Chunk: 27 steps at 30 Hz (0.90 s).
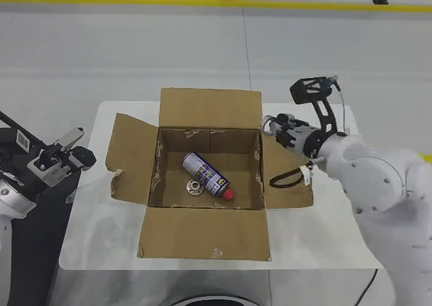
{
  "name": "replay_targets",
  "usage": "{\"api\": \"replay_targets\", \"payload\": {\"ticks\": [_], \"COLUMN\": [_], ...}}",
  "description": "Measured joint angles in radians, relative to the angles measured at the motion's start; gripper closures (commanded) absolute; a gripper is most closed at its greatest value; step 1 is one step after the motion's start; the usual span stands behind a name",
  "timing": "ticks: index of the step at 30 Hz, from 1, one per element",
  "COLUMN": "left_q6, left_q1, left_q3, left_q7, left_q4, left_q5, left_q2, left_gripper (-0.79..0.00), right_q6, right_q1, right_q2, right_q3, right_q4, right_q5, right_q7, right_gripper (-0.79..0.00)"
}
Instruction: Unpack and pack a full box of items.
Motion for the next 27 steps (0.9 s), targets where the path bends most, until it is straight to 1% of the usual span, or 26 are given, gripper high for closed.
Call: {"api": "replay_targets", "payload": {"ticks": [3, 5, 6, 10, 13, 18, 20, 22, 24, 27], "left_q6": [0.000, 0.000, 0.000, 0.000, 0.000, 0.000, 0.000, 0.000, 0.000, 0.000], "left_q1": [0.000, 0.000, 0.000, 0.000, 0.000, 0.000, 0.000, 0.000, 0.000, 0.000], "left_q3": [0.000, 0.000, 0.000, 0.000, 0.000, 0.000, 0.000, 0.000, 0.000, 0.000], "left_q7": [0.000, 0.000, 0.000, 0.000, 0.000, 0.000, 0.000, 0.000, 0.000, 0.000], "left_q4": [0.000, 0.000, 0.000, 0.000, 0.000, 0.000, 0.000, 0.000, 0.000, 0.000], "left_q5": [0.000, 0.000, 0.000, 0.000, 0.000, 0.000, 0.000, 0.000, 0.000, 0.000], "left_q2": [0.000, 0.000, 0.000, 0.000, 0.000, 0.000, 0.000, 0.000, 0.000, 0.000], "left_gripper": [-0.785, -0.785, -0.785, -0.785, -0.785, -0.785, -0.785, -0.785, -0.785, -0.785], "right_q6": [0.012, 0.025, 0.034, 0.059, 0.041, 0.027, 0.039, 0.053, 0.054, 0.038], "right_q1": [0.102, 0.160, 0.197, 0.300, 0.357, 0.412, 0.424, 0.432, 0.438, 0.445], "right_q2": [-0.037, -0.061, -0.079, -0.142, -0.187, -0.242, -0.260, -0.275, -0.288, -0.308], "right_q3": [-0.173, -0.264, -0.321, -0.482, -0.565, -0.647, -0.669, -0.685, -0.695, -0.705], "right_q4": [0.107, 0.180, 0.233, 0.409, 0.522, 0.639, 0.676, 0.706, 0.729, 0.763], "right_q5": [-0.011, -0.023, -0.029, -0.043, -0.010, -0.021, -0.038, -0.053, -0.060, -0.059], "right_q7": [0.001, 0.007, 0.011, 0.027, 0.050, 0.096, 0.108, 0.120, 0.132, 0.145], "right_gripper": [0.000, 0.000, 0.000, 0.000, 0.000, 0.000, -0.129, -0.145, -0.179, -0.194]}}
